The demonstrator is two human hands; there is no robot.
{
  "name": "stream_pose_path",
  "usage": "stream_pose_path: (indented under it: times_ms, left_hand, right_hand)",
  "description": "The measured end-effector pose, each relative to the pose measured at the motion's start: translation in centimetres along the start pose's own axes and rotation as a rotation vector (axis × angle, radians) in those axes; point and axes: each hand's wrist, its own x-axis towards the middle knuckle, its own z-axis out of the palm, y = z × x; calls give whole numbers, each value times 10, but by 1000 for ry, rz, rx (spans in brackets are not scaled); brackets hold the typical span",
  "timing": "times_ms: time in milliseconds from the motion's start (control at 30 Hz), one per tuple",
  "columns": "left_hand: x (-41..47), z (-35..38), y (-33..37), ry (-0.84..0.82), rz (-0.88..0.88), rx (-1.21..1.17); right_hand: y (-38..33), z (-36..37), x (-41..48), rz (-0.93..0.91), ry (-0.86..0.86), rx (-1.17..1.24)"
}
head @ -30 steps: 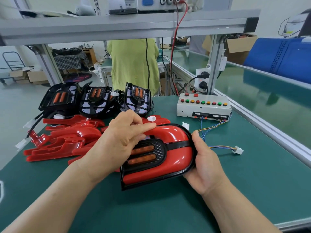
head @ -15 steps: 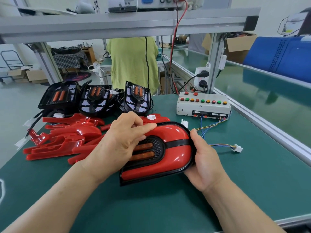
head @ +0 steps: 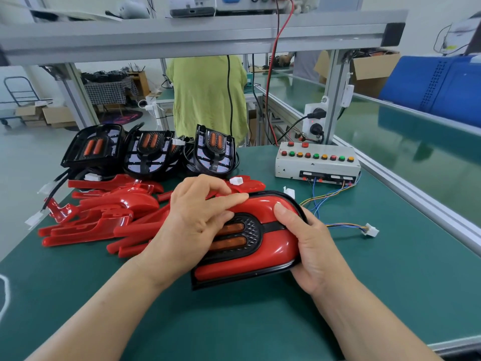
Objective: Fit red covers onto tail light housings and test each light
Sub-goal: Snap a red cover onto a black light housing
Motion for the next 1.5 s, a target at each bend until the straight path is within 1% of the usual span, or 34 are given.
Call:
stream_pose_path:
  times_ms: [33, 133, 167, 200, 267, 400, 500, 567, 667, 800, 1133, 1333, 1500]
  left_hand:
    - [0, -1, 2, 18, -91, -92]
    - [1, -8, -2, 83, -522, -402]
    - [0, -11, -5, 49, -621, -509]
    - [-2, -12, -8, -18, -674, -634]
    - [-7, -13, -12, -143, -720, -841]
    - [-8, -12, -14, -172, -809, -1110]
    - [-7, -11, -13, -219, -777, -1313]
    - [-7, -12, -12, -249, -751, -1408]
    - [-7, -10, -13, -243, -739, -1381]
    - [-7, -7, -14, -185, -781, -1371]
    - [-4, -5, -3, -92, -842, -1350]
    - [-4, -2, 1, -24, -860, -1349]
    - [-4, 0, 0, 23, -874, -1298]
  right_hand:
    - [0, 0, 0, -7, 6, 3]
    - [-1, -3, 1, -19, 22, 18]
    - [-2, -4, 1, -20, 26, 20]
    - [-3, -5, 1, -22, 28, 20]
    - [-3, -5, 1, -27, 30, 25]
    - [-3, -4, 0, -22, 20, 28]
    - [-3, -4, -1, -28, 20, 29]
    - [-4, -4, -1, -30, 23, 28]
    - [-4, -3, -2, -34, 21, 27]
    - [-4, -2, -4, -38, -10, 28]
    - [-3, -5, 0, -15, -21, 45]
    - [-2, -7, 2, -5, 2, 36]
    - [-2, -6, 2, -9, -1, 33]
